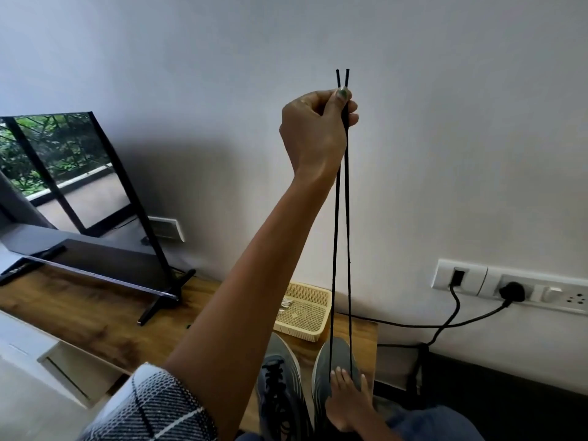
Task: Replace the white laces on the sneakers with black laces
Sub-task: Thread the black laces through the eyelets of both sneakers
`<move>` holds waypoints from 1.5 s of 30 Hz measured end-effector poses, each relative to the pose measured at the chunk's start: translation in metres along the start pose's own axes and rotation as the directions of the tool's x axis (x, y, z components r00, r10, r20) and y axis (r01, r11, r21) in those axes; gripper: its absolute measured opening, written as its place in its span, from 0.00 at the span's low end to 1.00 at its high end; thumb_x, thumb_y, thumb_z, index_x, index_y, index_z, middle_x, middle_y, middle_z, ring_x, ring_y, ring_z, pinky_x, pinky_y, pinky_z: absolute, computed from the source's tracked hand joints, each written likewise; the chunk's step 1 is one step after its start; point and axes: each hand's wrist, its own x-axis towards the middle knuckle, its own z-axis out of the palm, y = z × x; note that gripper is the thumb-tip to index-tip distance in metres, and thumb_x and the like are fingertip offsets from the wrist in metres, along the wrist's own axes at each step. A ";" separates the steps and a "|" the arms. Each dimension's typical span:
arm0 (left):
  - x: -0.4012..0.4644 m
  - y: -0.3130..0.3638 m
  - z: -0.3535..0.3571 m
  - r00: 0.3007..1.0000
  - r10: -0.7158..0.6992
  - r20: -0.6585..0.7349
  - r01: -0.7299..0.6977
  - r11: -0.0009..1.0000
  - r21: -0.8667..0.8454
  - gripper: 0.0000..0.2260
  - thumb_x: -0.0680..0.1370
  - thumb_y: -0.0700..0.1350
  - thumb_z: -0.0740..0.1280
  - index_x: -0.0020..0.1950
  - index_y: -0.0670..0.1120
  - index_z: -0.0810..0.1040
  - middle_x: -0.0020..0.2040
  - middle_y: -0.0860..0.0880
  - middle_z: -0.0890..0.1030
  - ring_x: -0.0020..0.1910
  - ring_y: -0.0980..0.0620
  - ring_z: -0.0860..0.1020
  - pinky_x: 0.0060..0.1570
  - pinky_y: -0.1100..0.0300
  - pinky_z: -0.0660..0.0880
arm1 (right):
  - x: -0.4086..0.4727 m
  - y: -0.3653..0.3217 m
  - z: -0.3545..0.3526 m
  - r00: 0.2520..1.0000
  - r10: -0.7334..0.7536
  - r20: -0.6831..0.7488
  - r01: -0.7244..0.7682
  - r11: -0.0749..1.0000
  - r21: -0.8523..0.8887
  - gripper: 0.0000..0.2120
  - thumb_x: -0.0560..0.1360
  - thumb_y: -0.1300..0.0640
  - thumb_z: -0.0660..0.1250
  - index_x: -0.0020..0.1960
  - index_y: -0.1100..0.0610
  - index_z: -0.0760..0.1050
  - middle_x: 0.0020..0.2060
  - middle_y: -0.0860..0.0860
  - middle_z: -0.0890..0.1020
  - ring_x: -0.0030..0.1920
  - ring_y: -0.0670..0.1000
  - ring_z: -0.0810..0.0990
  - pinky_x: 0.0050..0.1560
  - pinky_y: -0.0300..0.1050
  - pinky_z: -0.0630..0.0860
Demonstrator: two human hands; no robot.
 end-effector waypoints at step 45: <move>-0.060 -0.075 -0.120 0.986 -0.155 -0.064 0.166 0.957 0.239 0.03 0.79 0.45 0.67 0.47 0.48 0.79 0.41 0.52 0.83 0.37 0.59 0.81 0.42 0.62 0.79 | -0.202 0.032 -0.231 0.436 0.325 -0.839 0.882 0.030 0.470 0.05 0.76 0.64 0.66 0.48 0.58 0.79 0.35 0.52 0.80 0.31 0.47 0.76 0.33 0.37 0.72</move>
